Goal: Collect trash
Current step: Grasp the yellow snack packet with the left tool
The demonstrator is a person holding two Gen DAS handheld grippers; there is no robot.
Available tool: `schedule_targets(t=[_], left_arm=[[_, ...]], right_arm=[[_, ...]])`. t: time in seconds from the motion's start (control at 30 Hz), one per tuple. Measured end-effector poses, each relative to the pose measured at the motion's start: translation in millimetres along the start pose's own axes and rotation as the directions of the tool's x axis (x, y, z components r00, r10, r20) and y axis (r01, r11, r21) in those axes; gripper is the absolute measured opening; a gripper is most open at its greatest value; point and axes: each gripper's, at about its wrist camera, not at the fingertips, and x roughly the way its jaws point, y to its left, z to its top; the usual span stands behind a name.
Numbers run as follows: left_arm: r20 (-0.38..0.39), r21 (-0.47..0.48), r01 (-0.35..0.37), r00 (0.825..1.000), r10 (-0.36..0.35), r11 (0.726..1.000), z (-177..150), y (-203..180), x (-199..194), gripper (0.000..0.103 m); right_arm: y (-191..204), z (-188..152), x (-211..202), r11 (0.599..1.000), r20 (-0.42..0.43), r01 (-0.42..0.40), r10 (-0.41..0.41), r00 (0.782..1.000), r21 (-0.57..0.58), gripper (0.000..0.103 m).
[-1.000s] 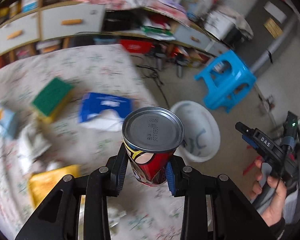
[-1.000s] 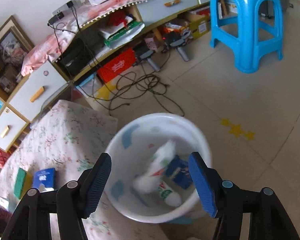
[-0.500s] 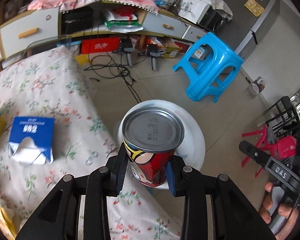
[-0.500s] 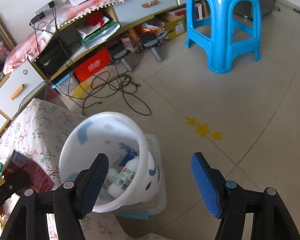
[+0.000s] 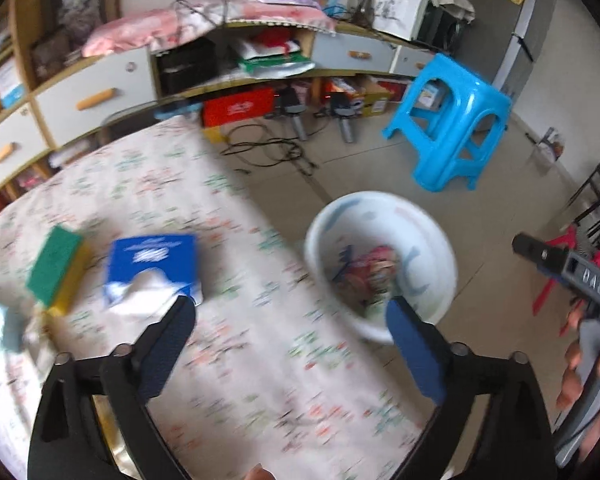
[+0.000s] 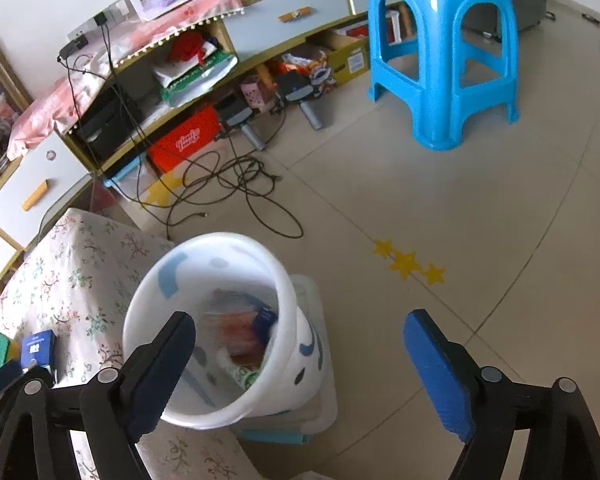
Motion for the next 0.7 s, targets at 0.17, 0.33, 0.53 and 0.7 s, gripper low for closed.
schedule_targets(t=[0.17, 0.33, 0.53, 0.7], left_arm=[[0.020, -0.039, -0.055, 0.998, 0.055, 0.998, -18.1, 37.2, -30.9, 0.103], [0.042, -0.075, -0.134, 0.990, 0.137, 0.988, -49.3, 79.3, -62.8, 0.103], [0.003, -0.148, -0.217, 0.975, 0.220, 0.965, -85.4, 138.0, -80.2, 0.103], [0.014, -0.179, -0.276, 0.959, 0.283, 0.945, -108.7, 169.0, -81.2, 0.103]], right_arm=[[21.5, -5.5, -2.9, 0.999, -0.003, -0.009, 0.009, 1.000, -0.041, 0.095], [51.6, -14.3, -6.4, 0.995, -0.007, -0.022, 0.022, 1.000, -0.102, 0.097], [89.3, -31.5, -5.8, 0.985, -0.055, -0.078, 0.071, 0.996, -0.157, 0.098], [124.3, -51.1, -2.2, 0.964, -0.067, -0.069, 0.053, 0.996, -0.258, 0.102]])
